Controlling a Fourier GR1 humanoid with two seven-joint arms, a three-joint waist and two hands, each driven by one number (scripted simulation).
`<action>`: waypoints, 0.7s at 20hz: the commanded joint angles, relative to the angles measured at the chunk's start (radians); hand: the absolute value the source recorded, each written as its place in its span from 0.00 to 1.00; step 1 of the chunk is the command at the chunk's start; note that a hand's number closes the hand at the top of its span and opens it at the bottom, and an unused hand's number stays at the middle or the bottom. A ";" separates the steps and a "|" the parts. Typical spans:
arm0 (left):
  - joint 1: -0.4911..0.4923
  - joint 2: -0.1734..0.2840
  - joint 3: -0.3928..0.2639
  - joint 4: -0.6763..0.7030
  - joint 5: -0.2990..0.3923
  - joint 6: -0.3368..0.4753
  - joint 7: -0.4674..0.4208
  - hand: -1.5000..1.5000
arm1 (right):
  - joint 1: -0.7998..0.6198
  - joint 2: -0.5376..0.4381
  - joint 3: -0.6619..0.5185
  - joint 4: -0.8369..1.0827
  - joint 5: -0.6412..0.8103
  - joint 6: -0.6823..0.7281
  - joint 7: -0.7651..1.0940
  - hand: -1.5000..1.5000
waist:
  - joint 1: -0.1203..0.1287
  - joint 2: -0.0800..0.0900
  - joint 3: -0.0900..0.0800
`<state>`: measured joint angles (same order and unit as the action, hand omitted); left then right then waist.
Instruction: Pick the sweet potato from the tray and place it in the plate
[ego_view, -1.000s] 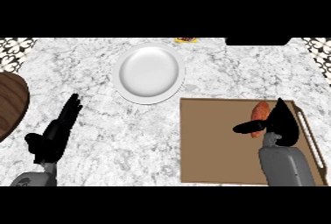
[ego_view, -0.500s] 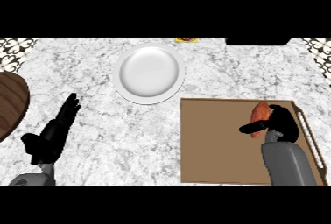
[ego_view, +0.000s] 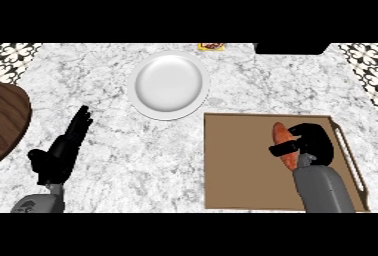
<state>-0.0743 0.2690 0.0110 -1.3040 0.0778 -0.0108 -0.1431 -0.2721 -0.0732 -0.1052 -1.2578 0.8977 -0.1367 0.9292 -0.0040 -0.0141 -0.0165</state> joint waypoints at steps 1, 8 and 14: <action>0.012 -0.002 0.007 0.015 0.002 -0.009 -0.017 0.50 | 0.109 0.070 0.258 -0.117 0.043 -0.108 0.149 1.00 | 0.003 0.008 0.015; 0.004 0.010 0.021 -0.006 0.009 -0.009 0.001 0.50 | 0.322 0.071 0.640 -0.233 0.375 -0.280 0.357 1.00 | -0.005 0.004 0.014; 0.014 -0.002 0.001 -0.007 -0.017 0.004 0.002 0.50 | 0.304 0.072 0.833 -0.397 0.582 -0.203 0.554 1.00 | -0.003 0.007 0.015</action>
<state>-0.0639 0.2664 0.0134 -1.3126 0.0714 -0.0108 -0.1343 0.0239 -0.0201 0.5941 -1.5715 1.3661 -0.3200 1.1851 -0.0071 -0.0127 -0.0058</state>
